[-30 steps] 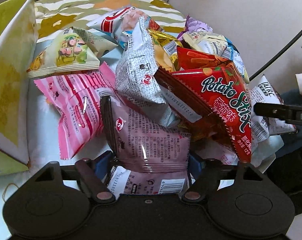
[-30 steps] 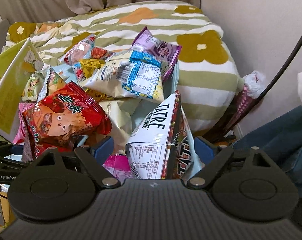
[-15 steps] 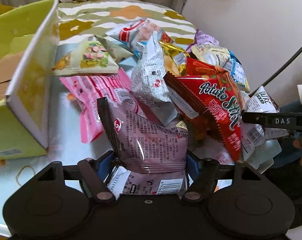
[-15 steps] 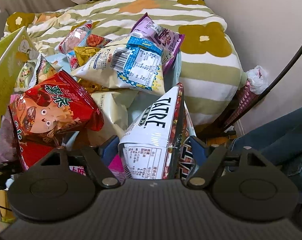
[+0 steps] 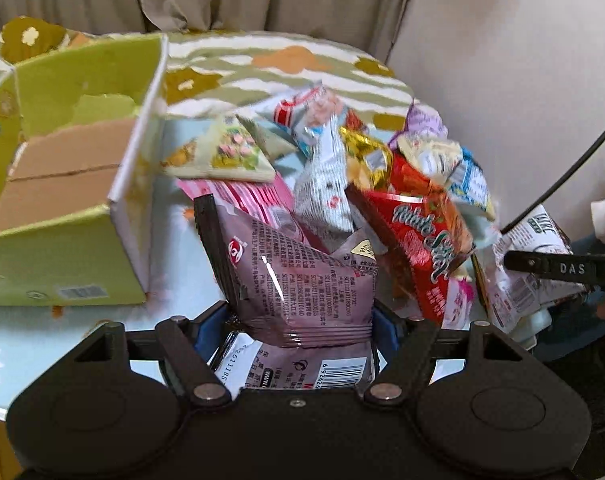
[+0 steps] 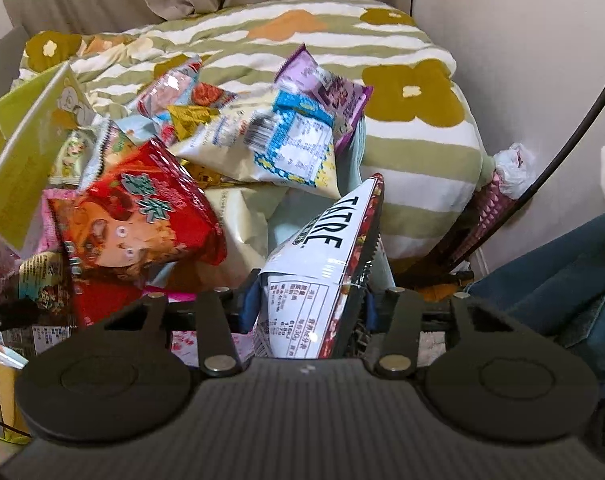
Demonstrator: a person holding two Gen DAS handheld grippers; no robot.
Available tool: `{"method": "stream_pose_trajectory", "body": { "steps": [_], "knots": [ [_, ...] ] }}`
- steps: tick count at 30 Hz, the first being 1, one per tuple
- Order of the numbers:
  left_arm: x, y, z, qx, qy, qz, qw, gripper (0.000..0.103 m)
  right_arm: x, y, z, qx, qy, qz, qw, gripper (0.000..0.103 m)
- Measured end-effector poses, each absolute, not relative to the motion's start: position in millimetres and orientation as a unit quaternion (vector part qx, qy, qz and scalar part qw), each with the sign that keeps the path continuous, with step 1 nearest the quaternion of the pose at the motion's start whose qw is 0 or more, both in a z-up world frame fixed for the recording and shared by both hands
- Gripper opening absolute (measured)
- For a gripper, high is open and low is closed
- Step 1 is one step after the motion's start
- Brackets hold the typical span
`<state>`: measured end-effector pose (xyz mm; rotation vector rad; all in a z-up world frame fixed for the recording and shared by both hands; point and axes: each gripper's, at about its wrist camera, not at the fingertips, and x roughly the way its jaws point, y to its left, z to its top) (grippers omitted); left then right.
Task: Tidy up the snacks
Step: 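Carry both bags to the cardboard box and release them inside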
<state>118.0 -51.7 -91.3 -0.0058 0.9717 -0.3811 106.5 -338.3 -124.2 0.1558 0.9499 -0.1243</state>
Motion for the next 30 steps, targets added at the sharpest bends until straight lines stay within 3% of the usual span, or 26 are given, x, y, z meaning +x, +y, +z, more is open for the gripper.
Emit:
{"method": "stream_pose_trajectory", "body": {
  "steps": [15, 30],
  "knots": [
    [110, -18, -10, -0.016, 0.373, -0.112, 0.921, 0.077, 122, -306, -25, 0.032, 0.376, 0.025, 0.926, 0.063],
    [190, 106, 45, -0.032, 0.319, -0.037, 0.947, 0.077, 219, -161, 32, 0.034, 0.324, 0.13, 0.936, 0.063]
  ]
}}
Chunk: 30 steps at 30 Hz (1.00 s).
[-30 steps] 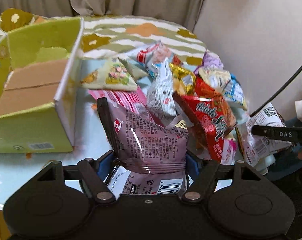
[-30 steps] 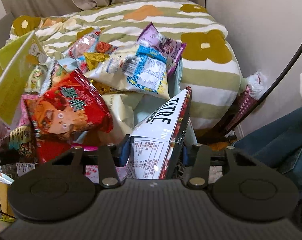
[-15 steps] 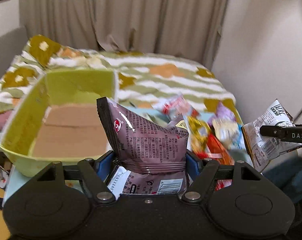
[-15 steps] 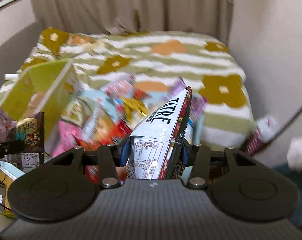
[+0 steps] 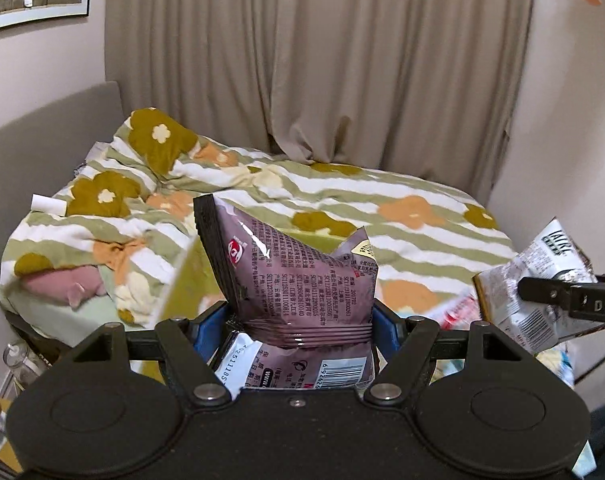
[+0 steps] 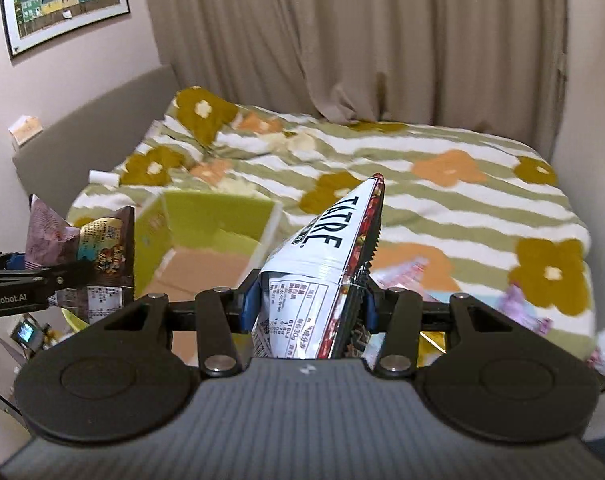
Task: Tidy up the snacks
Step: 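Carry both bags to the cardboard box and release them inside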
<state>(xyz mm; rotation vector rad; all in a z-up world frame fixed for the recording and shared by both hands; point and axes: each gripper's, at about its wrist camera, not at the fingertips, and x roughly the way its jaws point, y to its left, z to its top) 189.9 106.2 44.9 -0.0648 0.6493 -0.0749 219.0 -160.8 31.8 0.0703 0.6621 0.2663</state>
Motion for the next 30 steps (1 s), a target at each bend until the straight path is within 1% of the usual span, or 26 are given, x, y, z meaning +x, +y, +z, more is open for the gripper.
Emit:
{"method": "stream_pose_trajectory", "body": {
  "steps": [7, 12, 16, 18, 22, 24, 30],
  "knots": [
    [256, 162, 36, -0.026, 0.336, -0.049, 0.94, 0.078, 285, -81, 26, 0.059, 0.342, 0.134, 0.928, 0.063],
    [305, 170, 10, -0.006, 0.368, -0.087, 0.926, 0.078, 321, -37, 11, 0.08, 0.363, 0.113, 0.921, 0.063],
    [340, 162, -19, 0.011, 0.397, -0.116, 0.911, 0.078, 341, -18, -6, 0.091, 0.377, 0.084, 0.918, 0.063],
    [353, 158, -31, 0.021, 0.404, -0.127, 0.905, 0.081, 347, -13, -13, 0.094, 0.38, 0.075, 0.917, 0.063],
    [370, 162, -48, 0.023, 0.412, -0.135, 0.901, 0.095, 356, -7, -22, 0.088, 0.383, 0.065, 0.917, 0.064],
    [370, 165, -51, 0.025, 0.413, -0.131, 0.901, 0.099, 360, -4, -27, 0.086, 0.387, 0.065, 0.916, 0.064],
    [363, 180, -46, 0.033, 0.405, -0.111, 0.907, 0.1, 369, 1, -42, 0.074, 0.397, 0.073, 0.912, 0.064]
  ]
}}
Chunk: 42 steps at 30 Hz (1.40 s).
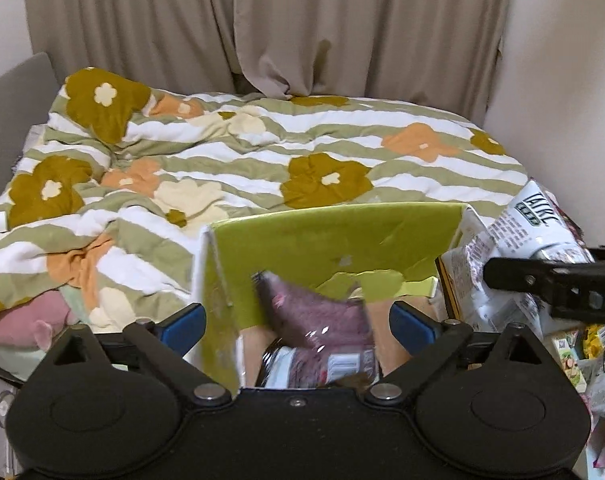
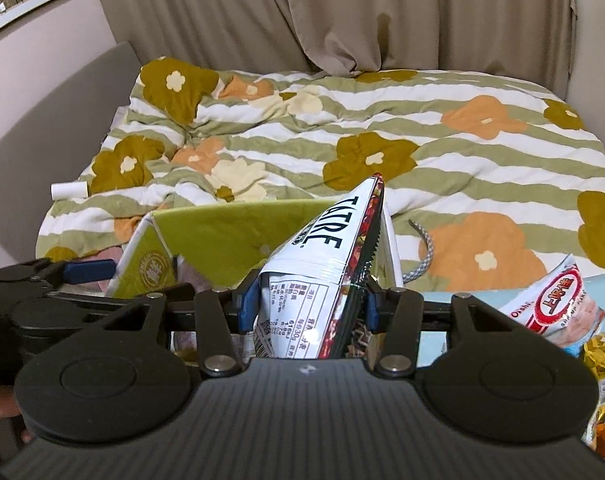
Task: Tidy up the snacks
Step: 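Carry both bags to the cardboard box and release them inside, then move both tools back to the snack pile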
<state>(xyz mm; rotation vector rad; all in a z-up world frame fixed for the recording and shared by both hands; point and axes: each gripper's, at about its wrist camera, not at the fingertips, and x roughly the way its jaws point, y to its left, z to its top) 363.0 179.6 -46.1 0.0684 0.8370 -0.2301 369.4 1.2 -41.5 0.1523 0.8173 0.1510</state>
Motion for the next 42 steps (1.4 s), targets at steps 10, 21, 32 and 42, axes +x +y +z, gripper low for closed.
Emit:
{"method": "stream_pose_trajectory", "body": {
  "steps": [10, 21, 32, 42],
  "knots": [
    [323, 183, -27, 0.026, 0.372, -0.072, 0.925, 0.101, 390, 13, -50, 0.029, 0.403, 0.1, 0.909, 0.067],
    [314, 179, -36, 0.023, 0.384, -0.041, 0.922, 0.101, 414, 17, -73, 0.029, 0.419, 0.121, 0.899, 0.103],
    [304, 183, -39, 0.017, 0.393, -0.029, 0.919, 0.101, 398, 2, -68, 0.04, 0.397, 0.112, 0.91, 0.103],
    [284, 185, -9, 0.014, 0.365, -0.038, 0.93, 0.101, 356, 0, -33, 0.029, 0.367, 0.106, 0.924, 0.103]
  ]
}}
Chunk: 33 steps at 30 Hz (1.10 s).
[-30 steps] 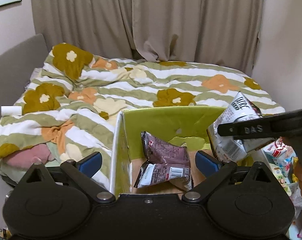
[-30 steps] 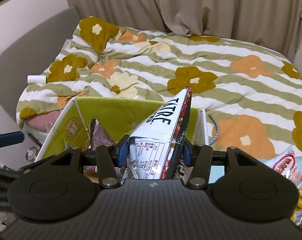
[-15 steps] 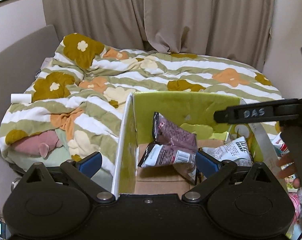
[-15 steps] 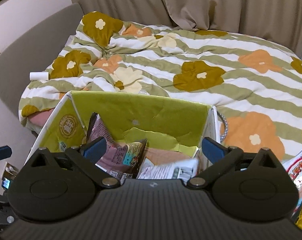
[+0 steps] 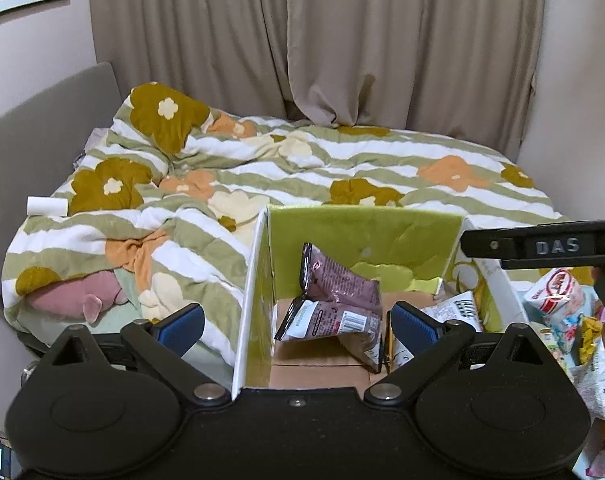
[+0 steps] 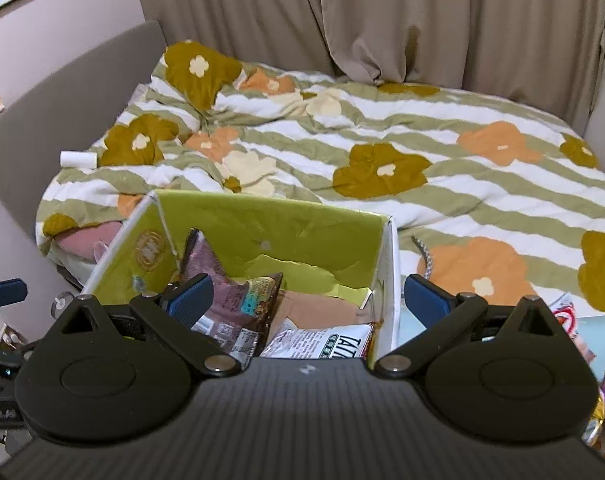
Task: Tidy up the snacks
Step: 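Move both tools back to the snack pile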
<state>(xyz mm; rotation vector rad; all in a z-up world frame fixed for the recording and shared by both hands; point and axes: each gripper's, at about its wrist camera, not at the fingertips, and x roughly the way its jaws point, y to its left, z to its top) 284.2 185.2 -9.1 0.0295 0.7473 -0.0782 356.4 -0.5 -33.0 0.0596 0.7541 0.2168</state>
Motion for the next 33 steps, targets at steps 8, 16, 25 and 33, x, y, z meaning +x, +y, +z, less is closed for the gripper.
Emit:
{"method": "stream_pose_trajectory", "body": {
  "steps": [8, 16, 25, 33],
  "knots": [
    [265, 183, 13, 0.015, 0.343, -0.063, 0.937, 0.101, 300, -9, 7, 0.052, 0.305, 0.115, 0.944, 0.103],
    [240, 158, 21, 0.012, 0.329, -0.103, 0.939, 0.101, 250, -29, 22, 0.02, 0.293, 0.049, 0.955, 0.103],
    [199, 84, 32, 0.031, 0.304, -0.149, 0.94, 0.101, 190, -107, 21, 0.023, 0.288, 0.008, 0.957, 0.103],
    [169, -11, 31, 0.043, 0.302, -0.196, 0.932, 0.101, 142, -210, 2, 0.046, 0.305, -0.012, 0.951, 0.103]
  ]
}}
